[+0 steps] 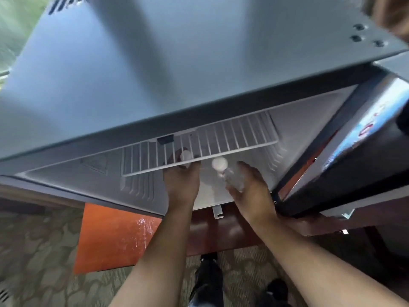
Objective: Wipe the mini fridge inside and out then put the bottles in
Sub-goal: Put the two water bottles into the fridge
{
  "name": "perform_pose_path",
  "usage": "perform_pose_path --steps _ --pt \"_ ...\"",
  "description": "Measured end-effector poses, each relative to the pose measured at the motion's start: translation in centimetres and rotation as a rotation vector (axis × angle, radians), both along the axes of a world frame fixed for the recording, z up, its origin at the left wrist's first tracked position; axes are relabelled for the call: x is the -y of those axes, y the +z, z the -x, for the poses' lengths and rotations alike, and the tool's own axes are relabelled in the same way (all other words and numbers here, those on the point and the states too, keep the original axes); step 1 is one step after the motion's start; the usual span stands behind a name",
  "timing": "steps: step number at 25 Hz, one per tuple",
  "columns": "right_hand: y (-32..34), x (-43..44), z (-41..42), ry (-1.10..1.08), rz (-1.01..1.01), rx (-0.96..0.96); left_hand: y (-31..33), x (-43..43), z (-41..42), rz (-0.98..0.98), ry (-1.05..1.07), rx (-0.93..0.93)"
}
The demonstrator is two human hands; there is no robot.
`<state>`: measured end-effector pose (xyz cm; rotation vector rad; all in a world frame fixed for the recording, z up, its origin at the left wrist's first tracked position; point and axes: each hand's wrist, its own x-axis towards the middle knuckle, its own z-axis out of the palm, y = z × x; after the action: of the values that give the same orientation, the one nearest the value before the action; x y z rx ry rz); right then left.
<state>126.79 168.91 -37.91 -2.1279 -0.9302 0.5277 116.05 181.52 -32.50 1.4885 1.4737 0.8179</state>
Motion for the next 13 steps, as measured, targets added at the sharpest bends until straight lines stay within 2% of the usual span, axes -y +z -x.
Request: perform_pose_path --steps 3,6,7,10,13 --pt "-0.5 -2.6 -0.9 -0.120 -0.002 -0.049 -0.6 -2.1 -0.7 -0.011 -0.128 -0.074" --pt "-1.9 -5.3 -2.3 -0.219 0.056 -0.111 -1.9 -3.3 -1.2 0.105 -0.382 -0.327" --pt "-2.3 -5.9 -2.7 -0.242 0.064 -0.126 -2.4 -3.5 -1.4 0.110 -0.397 -0.290" --pt "-3.7 -6.8 -3.2 -0.271 0.037 -0.171 -3.7 -3.3 -1.4 0.085 -0.333 -0.026" --pt "-4.3 -7.5 -3.5 -0.239 -0.016 -0.224 -5.3 -2.6 -0.9 0.129 -0.346 0.061"
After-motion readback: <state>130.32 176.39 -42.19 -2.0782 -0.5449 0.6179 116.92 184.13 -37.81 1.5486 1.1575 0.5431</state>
